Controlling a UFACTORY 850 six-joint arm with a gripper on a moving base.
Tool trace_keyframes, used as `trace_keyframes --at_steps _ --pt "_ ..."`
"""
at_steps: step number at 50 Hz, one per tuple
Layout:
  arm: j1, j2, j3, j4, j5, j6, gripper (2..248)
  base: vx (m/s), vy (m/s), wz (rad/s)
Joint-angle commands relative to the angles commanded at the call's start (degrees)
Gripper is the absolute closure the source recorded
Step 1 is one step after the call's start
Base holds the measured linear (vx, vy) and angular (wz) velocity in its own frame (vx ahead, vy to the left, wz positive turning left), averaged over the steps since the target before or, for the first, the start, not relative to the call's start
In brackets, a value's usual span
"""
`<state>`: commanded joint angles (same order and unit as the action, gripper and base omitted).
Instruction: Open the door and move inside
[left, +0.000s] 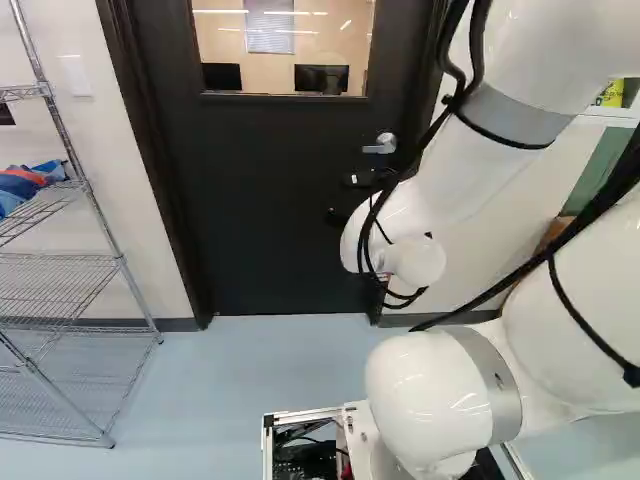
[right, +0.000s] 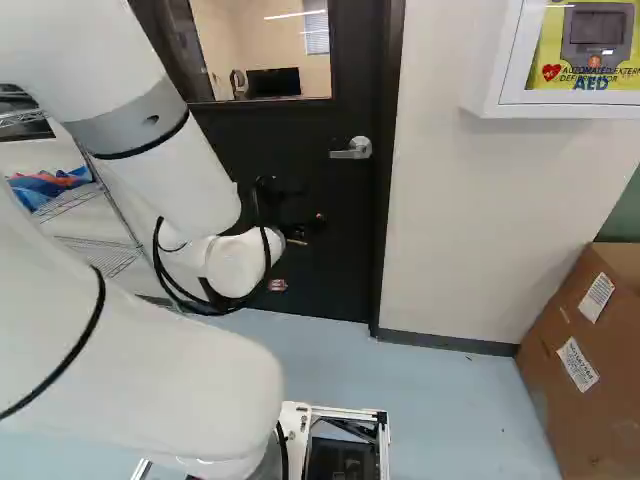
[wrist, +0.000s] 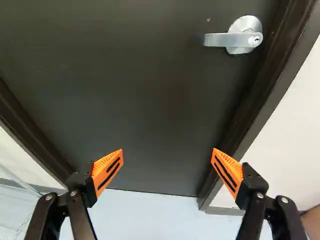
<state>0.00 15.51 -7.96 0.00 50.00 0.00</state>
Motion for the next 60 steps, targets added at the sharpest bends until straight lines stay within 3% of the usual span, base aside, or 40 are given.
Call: trace_keyframes --at_steps 22,60 --pt "0.00 -0.57 -3.66 0.00 0.00 0.00 3 0.000 0.000 0.000" --pt "0.00 -5.18 -12.99 0.00 0.00 0.00 3 0.000 0.000 0.000"
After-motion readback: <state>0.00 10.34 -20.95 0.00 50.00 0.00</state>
